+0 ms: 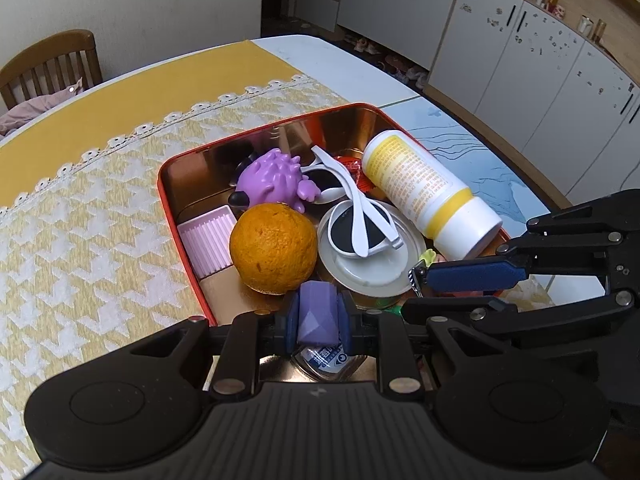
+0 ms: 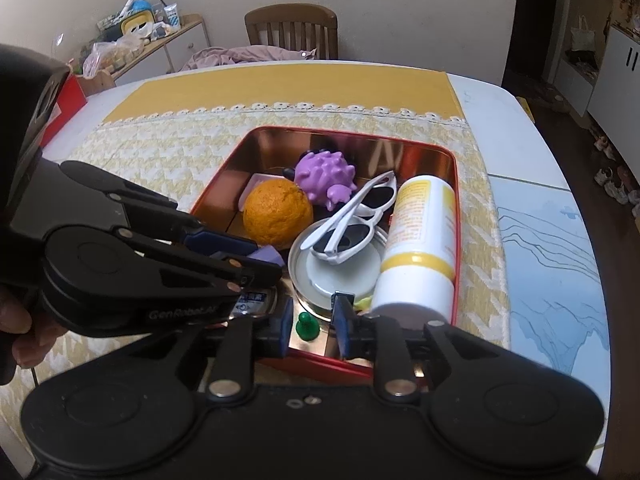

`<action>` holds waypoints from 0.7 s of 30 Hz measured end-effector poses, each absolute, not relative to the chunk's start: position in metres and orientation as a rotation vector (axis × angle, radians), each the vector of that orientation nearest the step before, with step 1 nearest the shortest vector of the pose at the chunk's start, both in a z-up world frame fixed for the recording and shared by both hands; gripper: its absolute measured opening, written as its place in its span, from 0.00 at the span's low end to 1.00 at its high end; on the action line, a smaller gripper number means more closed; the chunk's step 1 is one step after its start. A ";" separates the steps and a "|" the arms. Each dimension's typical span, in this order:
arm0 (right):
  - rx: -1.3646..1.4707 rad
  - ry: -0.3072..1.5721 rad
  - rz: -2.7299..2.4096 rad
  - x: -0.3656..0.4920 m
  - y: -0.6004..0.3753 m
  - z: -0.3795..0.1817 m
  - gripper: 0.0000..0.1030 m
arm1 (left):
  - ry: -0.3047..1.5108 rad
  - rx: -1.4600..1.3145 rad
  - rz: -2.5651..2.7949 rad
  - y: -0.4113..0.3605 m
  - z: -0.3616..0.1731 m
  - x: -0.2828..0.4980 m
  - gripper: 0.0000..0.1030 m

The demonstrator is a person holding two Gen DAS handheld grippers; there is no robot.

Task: Organize rigid objects
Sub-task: 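Lower the eraser and pushpin into the tin box and open both tools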

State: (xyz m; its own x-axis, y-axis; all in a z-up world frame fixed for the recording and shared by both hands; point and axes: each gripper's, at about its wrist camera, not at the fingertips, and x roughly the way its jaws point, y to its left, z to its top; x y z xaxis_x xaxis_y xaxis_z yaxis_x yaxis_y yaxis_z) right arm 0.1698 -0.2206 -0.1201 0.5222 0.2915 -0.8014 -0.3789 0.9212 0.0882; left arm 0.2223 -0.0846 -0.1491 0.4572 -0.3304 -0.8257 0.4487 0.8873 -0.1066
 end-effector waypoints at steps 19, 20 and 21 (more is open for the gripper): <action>-0.018 0.868 0.382 0.147 -0.225 -0.092 0.42 | 0.886 0.115 -0.516 -0.065 -0.111 0.188 0.20; -0.011 0.862 0.381 0.145 -0.225 -0.090 0.44 | 0.878 0.111 -0.521 -0.064 -0.108 0.185 0.20; -0.004 0.857 0.380 0.143 -0.225 -0.089 0.45 | 0.870 0.108 -0.526 -0.062 -0.105 0.182 0.20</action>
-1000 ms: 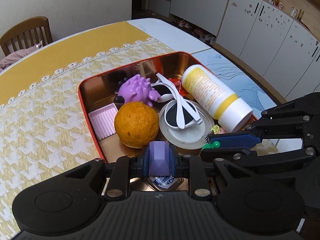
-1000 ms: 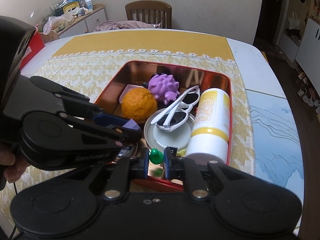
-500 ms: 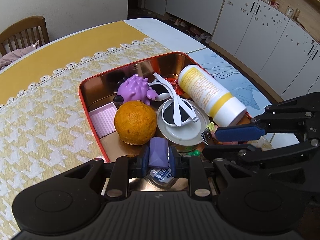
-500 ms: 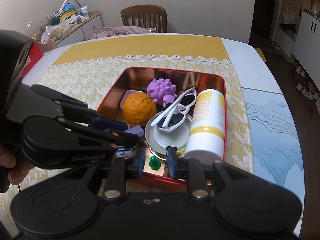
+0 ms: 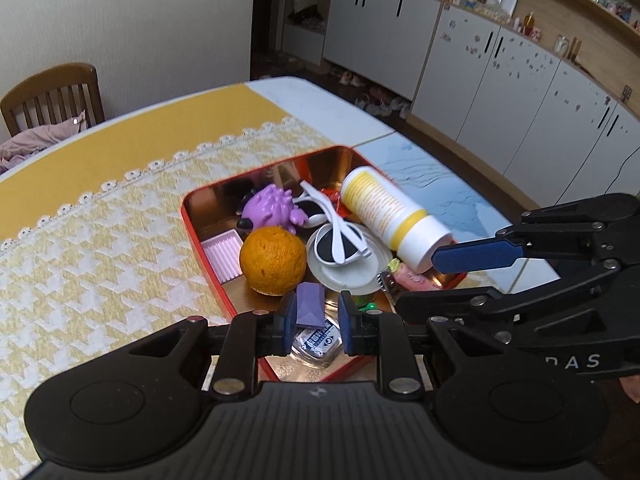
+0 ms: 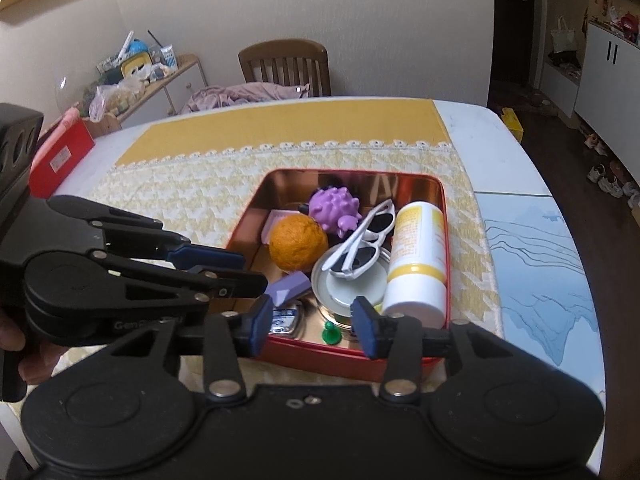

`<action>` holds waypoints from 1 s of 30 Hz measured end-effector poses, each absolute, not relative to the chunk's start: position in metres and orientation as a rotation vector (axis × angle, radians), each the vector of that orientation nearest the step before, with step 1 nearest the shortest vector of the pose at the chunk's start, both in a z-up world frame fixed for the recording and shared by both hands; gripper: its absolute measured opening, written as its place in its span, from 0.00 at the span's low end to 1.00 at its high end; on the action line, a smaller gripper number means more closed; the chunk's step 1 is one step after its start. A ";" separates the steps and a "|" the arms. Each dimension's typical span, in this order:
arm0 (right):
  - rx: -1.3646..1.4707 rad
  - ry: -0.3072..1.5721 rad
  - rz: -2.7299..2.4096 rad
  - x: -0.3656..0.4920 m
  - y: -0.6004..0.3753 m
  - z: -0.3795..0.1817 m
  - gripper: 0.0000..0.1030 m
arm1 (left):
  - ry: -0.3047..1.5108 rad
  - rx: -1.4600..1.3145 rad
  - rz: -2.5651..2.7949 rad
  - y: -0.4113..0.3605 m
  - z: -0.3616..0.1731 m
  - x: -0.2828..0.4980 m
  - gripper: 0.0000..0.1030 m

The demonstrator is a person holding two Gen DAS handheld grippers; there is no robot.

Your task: Organize rigid objects

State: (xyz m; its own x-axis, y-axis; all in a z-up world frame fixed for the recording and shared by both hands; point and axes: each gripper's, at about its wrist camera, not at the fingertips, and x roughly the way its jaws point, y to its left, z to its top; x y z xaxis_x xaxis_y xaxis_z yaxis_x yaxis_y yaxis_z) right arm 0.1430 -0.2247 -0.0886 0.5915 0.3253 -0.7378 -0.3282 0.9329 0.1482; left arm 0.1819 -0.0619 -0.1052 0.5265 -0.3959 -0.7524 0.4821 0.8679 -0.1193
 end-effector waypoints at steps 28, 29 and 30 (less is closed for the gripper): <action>0.078 0.657 0.262 0.068 -0.207 -0.051 0.99 | 0.711 0.026 -0.569 -0.004 -0.059 0.115 0.75; 0.082 0.646 0.254 0.066 -0.207 -0.051 1.00 | 0.708 0.019 -0.569 -0.001 -0.058 0.113 0.80; 0.086 0.637 0.245 0.063 -0.207 -0.050 1.00 | 0.704 0.012 -0.572 0.002 -0.057 0.111 0.81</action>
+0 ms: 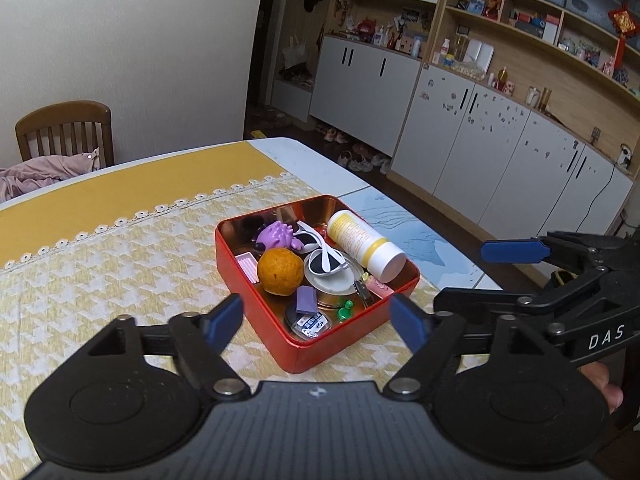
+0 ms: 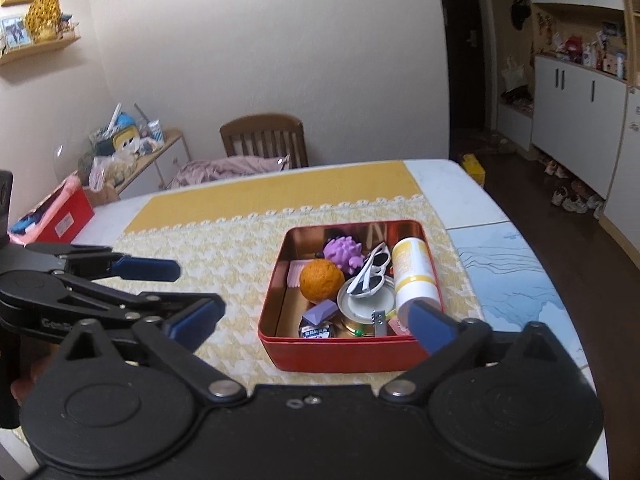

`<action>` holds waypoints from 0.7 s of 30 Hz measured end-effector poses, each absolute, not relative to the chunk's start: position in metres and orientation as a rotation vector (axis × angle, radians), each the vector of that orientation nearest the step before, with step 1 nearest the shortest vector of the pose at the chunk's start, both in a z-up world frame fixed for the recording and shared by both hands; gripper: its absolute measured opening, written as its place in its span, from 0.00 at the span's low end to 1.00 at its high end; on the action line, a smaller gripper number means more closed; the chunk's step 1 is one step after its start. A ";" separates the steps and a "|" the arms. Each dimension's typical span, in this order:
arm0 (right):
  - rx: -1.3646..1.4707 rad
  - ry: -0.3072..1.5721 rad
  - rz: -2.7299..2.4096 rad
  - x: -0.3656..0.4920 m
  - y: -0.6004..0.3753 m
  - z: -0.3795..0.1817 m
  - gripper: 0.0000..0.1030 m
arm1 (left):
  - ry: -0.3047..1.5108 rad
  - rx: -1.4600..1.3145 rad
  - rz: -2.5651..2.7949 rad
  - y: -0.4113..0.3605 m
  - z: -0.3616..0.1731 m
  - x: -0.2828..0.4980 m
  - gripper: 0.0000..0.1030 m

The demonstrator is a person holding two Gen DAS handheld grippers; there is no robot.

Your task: Organize rigid objects

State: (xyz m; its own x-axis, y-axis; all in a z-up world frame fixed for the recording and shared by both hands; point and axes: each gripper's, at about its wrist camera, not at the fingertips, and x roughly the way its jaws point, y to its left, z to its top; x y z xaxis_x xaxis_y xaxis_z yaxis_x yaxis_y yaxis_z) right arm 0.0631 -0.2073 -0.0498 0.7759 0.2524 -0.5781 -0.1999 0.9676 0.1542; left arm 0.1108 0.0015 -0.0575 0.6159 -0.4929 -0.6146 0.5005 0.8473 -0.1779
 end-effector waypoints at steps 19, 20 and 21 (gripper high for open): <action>0.160 0.582 0.136 0.026 -0.197 -0.049 1.00 | 0.662 0.005 -0.570 0.024 -0.048 0.086 1.00; 0.164 0.583 0.136 0.025 -0.196 -0.050 1.00 | 0.655 0.016 -0.564 0.024 -0.047 0.084 1.00; 0.165 0.583 0.136 0.023 -0.195 -0.051 1.00 | 0.646 0.029 -0.557 0.023 -0.047 0.083 1.00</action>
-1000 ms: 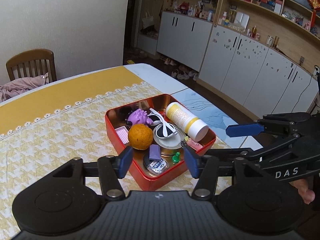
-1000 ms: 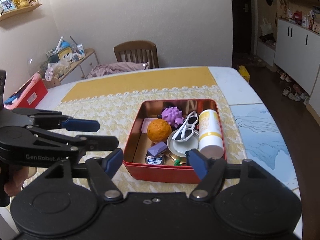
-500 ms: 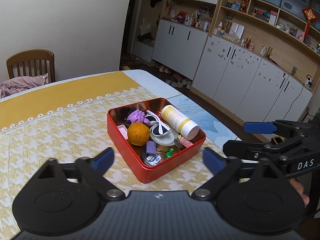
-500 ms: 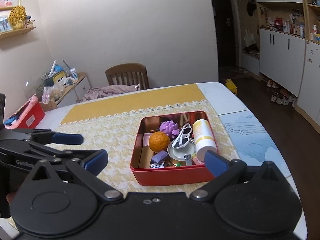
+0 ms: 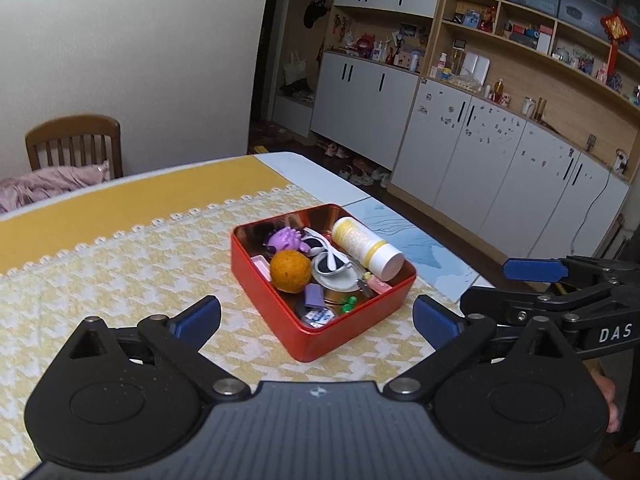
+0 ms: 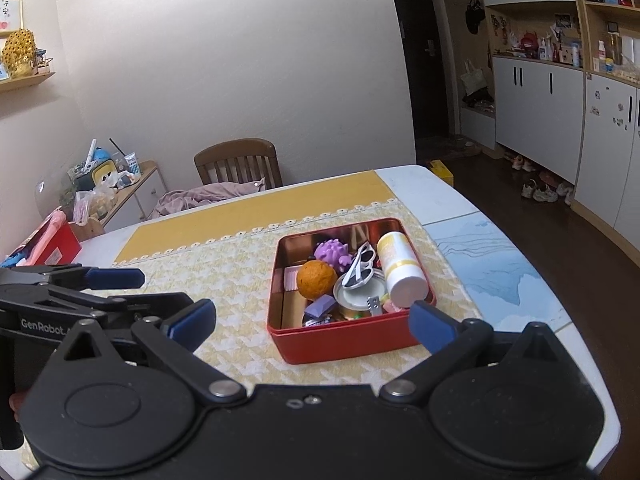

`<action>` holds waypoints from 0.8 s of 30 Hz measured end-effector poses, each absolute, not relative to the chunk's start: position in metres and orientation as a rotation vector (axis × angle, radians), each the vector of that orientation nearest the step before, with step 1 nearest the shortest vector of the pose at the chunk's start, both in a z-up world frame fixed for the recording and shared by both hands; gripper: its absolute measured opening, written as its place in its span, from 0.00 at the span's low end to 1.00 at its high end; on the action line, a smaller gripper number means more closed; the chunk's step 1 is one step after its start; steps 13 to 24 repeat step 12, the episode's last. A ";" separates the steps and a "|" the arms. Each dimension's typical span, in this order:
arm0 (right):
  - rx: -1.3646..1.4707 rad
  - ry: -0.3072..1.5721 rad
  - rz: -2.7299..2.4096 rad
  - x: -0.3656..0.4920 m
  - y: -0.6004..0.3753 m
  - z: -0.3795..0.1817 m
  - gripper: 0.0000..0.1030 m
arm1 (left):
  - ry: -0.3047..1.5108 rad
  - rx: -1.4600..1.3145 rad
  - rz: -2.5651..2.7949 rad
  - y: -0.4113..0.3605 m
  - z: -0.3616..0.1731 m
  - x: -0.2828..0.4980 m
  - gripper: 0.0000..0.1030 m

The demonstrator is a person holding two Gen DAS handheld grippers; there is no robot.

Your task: Organize rigid objects

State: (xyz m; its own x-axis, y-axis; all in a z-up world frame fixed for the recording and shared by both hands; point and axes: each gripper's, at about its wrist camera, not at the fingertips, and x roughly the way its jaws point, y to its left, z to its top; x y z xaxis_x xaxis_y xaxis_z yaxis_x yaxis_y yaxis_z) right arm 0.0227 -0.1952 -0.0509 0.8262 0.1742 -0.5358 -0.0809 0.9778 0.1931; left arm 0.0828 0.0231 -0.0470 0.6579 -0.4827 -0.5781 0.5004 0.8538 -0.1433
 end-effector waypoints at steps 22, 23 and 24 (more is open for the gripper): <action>0.186 0.609 0.120 0.020 -0.188 -0.057 1.00 | 0.630 0.102 -0.507 0.026 -0.052 0.074 1.00; 0.186 0.609 0.120 0.020 -0.188 -0.057 1.00 | 0.630 0.102 -0.507 0.026 -0.052 0.074 1.00; 0.186 0.609 0.120 0.020 -0.188 -0.057 1.00 | 0.630 0.102 -0.507 0.026 -0.052 0.074 1.00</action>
